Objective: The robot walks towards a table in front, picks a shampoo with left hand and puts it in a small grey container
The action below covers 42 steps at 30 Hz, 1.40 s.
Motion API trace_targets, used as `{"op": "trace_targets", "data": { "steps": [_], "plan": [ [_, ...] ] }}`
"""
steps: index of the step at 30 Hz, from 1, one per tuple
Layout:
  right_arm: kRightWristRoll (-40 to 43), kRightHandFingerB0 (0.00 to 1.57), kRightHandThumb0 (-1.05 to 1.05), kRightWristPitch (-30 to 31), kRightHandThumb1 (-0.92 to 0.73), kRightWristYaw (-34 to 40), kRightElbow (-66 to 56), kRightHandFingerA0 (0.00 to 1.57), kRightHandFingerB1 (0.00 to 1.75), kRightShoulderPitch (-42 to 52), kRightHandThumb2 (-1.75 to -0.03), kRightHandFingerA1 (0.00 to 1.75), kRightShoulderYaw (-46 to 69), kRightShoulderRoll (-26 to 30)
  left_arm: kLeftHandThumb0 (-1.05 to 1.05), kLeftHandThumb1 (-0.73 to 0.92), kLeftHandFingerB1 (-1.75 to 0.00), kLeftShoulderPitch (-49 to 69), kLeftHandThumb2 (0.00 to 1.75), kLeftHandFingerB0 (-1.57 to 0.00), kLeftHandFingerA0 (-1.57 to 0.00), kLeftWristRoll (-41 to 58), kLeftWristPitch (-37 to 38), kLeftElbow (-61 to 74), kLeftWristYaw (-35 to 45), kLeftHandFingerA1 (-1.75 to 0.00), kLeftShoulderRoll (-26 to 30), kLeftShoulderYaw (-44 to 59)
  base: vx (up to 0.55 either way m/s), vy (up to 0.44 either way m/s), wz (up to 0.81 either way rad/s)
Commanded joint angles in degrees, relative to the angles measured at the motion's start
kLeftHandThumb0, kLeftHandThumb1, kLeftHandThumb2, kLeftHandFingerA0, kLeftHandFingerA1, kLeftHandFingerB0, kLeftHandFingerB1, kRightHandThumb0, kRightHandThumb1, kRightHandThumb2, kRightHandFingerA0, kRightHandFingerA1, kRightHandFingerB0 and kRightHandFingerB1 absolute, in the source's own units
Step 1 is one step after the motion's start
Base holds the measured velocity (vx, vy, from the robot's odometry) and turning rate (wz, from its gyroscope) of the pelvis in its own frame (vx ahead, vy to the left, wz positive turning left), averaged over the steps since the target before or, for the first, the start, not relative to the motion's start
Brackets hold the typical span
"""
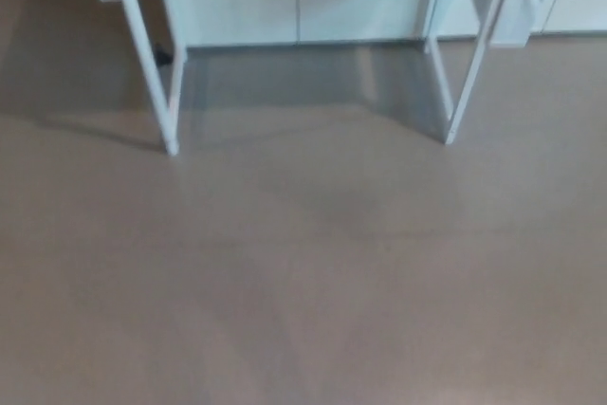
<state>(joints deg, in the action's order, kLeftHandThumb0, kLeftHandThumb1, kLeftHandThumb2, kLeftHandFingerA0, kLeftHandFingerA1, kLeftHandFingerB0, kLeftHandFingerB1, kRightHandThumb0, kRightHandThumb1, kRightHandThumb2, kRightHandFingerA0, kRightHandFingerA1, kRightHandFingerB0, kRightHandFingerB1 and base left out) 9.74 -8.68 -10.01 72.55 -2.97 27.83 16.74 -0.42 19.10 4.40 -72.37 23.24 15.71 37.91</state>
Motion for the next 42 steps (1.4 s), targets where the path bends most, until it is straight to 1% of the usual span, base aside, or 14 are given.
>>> {"op": "trace_targets", "data": {
  "steps": [1,5,8,13,19,22,24,25,31,32,35,36,38,42],
  "plan": [
    [1.15,0.37,0.02,-0.77,-0.56,-0.38,0.02,0.49,0.34,0.03,-0.56,0.45,-0.15,0.37,-0.08,0.6,-0.34,0.52,0.6,-0.41,-0.41,0.96,2.4,0.7,-2.28,-0.41,0.45,-0.36,0.51,0.157,-0.13],
    [1.25,0.4,0.01,-0.59,-0.55,-0.08,0.15,0.49,0.34,-0.19,-0.55,0.44,-0.21,0.47,-0.07,0.61,-0.33,0.81,0.58,-0.39,-0.36,0.49,3.21,0.51,-1.45,-0.38,0.52,-1.31,0.4,0.147,0.05],
    [1.11,0.39,-0.02,-0.63,-0.55,-0.23,0.07,0.47,0.34,0.0,-0.56,0.44,-0.43,0.57,-0.12,0.61,-0.34,0.89,0.62,-0.37,-0.44,0.82,2.75,0.6,-1.69,-0.42,0.48,-1.54,0.39,0.052,0.13],
    [1.51,0.39,-0.04,-0.69,-0.55,-0.65,-0.17,0.48,0.34,0.17,-0.55,0.44,-0.37,0.56,-0.15,0.58,-0.34,0.67,0.62,-0.37,-0.41,0.53,2.57,0.46,-2.74,-0.41,0.53,-2.28,0.48,-0.088,0.23],
    [1.18,0.41,-0.1,-1.18,-0.56,-0.01,0.21,0.52,0.36,0.39,-0.57,0.46,-0.89,0.47,-0.15,0.57,-0.35,1.96,0.57,-0.44,-0.55,-3.48,7.13,1.43,-7.79,-0.41,-0.09,-6.99,0.5,-0.097,0.18],
    [1.79,0.39,-0.13,-0.91,-0.57,-0.88,0.56,0.47,0.36,0.71,-0.59,0.44,-0.54,0.6,-0.19,0.52,-0.36,2.31,0.56,-0.47,-0.69,-4.62,8.45,1.01,-10.77,-0.51,-0.14,-9.11,0.39,-0.011,-0.1],
    [2.23,0.4,-0.14,-0.72,-0.57,-0.87,0.51,0.46,0.36,0.89,-0.59,0.43,-0.26,0.44,-0.2,0.52,-0.35,2.73,0.56,-0.44,-0.68,-4.91,9.63,0.91,-10.58,-0.52,-0.06,-10.01,0.4,0.06,-0.27],
    [2.19,0.41,-0.18,-0.68,-0.54,-0.84,0.36,0.49,0.38,1.03,-0.6,0.45,-0.37,0.4,-0.2,0.53,-0.35,2.94,0.56,-0.43,-0.62,-5.48,10.18,0.88,-10.78,-0.44,0.09,-10.84,0.42,0.079,-0.32],
    [2.16,0.41,-0.16,-0.8,-0.57,-0.97,-0.33,0.45,0.37,1.39,-0.6,0.44,-0.89,0.34,-0.21,0.52,-0.35,3.21,0.56,-0.42,-0.67,-6.33,11.33,0.66,-12.24,-0.46,0.43,-13.37,0.51,0.261,-0.15],
    [2.1,0.42,-0.15,-0.82,-0.6,-0.8,-0.15,0.54,0.36,1.3,-0.57,0.46,-0.96,0.4,-0.21,0.5,-0.36,3.25,0.55,-0.45,-0.7,-6.55,11.61,0.91,-13.37,-0.47,0.26,-13.74,0.49,0.301,-0.12],
    [1.79,0.42,-0.2,-0.97,-0.55,-0.71,-0.19,0.48,0.39,1.38,-0.62,0.47,-1.42,0.52,-0.23,0.53,-0.35,3.19,0.56,-0.42,-0.6,-6.82,11.93,0.4,-12.73,-0.44,0.62,-14.56,0.28,0.127,0.02],
    [1.7,0.42,-0.16,-1.08,-0.59,-0.7,-0.19,0.54,0.35,1.42,-0.57,0.45,-1.55,0.55,-0.24,0.52,-0.35,3.18,0.56,-0.42,-0.64,-6.9,11.98,0.34,-12.88,-0.46,0.67,-14.81,0.19,0.032,0.11],
    [2.01,0.41,-0.22,-1.19,-0.53,-0.83,-0.01,0.49,0.4,1.4,-0.63,0.47,-1.45,0.39,-0.24,0.52,-0.36,2.94,0.56,-0.44,-0.64,-6.81,11.86,0.15,-13.13,-0.45,0.88,-15.07,0.2,0.002,0.09],
    [2.28,0.42,-0.17,-1.24,-0.59,-1.03,0.22,0.55,0.35,1.33,-0.57,0.45,-1.46,0.34,-0.23,0.53,-0.35,2.93,0.56,-0.42,-0.67,-6.77,12.07,0.13,-13.25,-0.46,0.91,-15.38,0.18,-0.055,0.09]
  ]
}}
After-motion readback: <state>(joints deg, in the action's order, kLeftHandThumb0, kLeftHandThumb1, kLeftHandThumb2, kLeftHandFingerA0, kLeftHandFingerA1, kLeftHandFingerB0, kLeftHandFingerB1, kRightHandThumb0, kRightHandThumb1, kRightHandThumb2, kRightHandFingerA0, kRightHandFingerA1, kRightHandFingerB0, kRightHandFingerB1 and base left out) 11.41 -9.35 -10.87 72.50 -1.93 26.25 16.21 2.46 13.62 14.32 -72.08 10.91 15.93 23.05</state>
